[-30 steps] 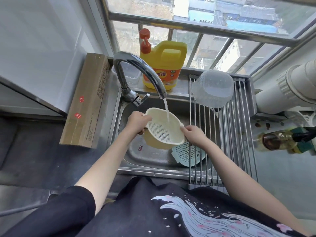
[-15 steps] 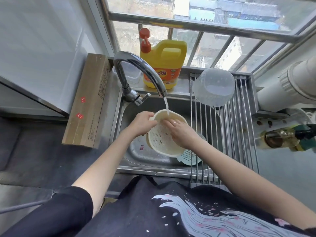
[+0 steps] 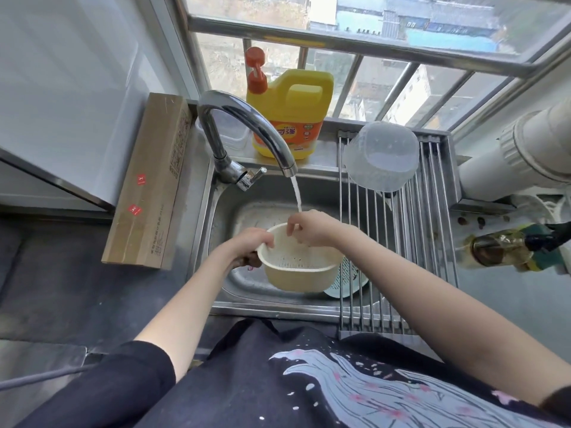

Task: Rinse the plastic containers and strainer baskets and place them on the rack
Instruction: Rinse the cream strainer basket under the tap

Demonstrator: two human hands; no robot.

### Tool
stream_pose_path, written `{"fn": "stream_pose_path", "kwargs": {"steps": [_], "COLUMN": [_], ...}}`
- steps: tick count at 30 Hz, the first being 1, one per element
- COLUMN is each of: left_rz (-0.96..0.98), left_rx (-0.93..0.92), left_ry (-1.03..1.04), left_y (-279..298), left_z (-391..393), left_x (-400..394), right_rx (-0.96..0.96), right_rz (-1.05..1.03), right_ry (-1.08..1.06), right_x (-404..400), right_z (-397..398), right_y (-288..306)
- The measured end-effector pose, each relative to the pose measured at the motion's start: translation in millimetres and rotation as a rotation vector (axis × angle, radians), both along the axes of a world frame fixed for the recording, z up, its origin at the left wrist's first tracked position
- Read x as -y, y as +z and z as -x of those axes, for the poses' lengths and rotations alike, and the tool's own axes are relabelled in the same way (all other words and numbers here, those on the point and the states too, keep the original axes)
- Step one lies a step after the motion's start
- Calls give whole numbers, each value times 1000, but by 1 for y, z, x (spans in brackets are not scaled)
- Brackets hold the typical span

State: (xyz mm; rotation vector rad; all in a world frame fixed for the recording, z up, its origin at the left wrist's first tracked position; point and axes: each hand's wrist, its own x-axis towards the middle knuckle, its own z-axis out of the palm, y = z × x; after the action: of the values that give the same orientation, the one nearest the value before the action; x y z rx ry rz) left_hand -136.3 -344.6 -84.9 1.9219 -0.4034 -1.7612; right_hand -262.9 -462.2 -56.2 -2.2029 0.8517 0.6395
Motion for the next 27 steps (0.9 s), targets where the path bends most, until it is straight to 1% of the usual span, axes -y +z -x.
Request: {"fn": "stream_pose_path", "kwargs": {"steps": [2,3,4,5,7,10,13,14,16,17,18,20,21,24,27], "left_rz": [6,25,55,93,193,351,451,482,556,593,628,678,693,728,754], "left_rx": [-2,-2,13,53,202,463,665,723,837,890,933,978,987,1024,1075], "left_ry": [-16,0,28,52,70,78,104,82,16,-11,-28,-16,-2,6,40], "left_y": [2,4,6,8,8,8,10,10,12,12,12,13,13,15,14], "left_z": [1,2,4,5,7,10,12,12,13,13,13,13,14,17,16], "left_x": [3,4,6,7,9,13,15,15,16,16,15,14,15,19,21], "right_rx": [82,122,132,110,37,20,-101,-97,-3,89,201,430,517,639,693], "right_rz": [-237,-313,-332,-321,-164,87,359,413,416,381,339,292,299,385,407], "right_ry": [-196,-296,-339,-322,-174,-22,169,208,235,199,101,-182,-289,-438,-702], "right_x": [-4,-3,0,4,11,16,9,7,8,10,11,9,7,-4,-7], "right_z": [-4,-5,-5,-4,0,10,20,26,37,43,50,59,61,58,56], "right_y": [-1,-4,-6,-6,-7,-11,-15,-17,-14,-11,-8,-2,1,5,4]}}
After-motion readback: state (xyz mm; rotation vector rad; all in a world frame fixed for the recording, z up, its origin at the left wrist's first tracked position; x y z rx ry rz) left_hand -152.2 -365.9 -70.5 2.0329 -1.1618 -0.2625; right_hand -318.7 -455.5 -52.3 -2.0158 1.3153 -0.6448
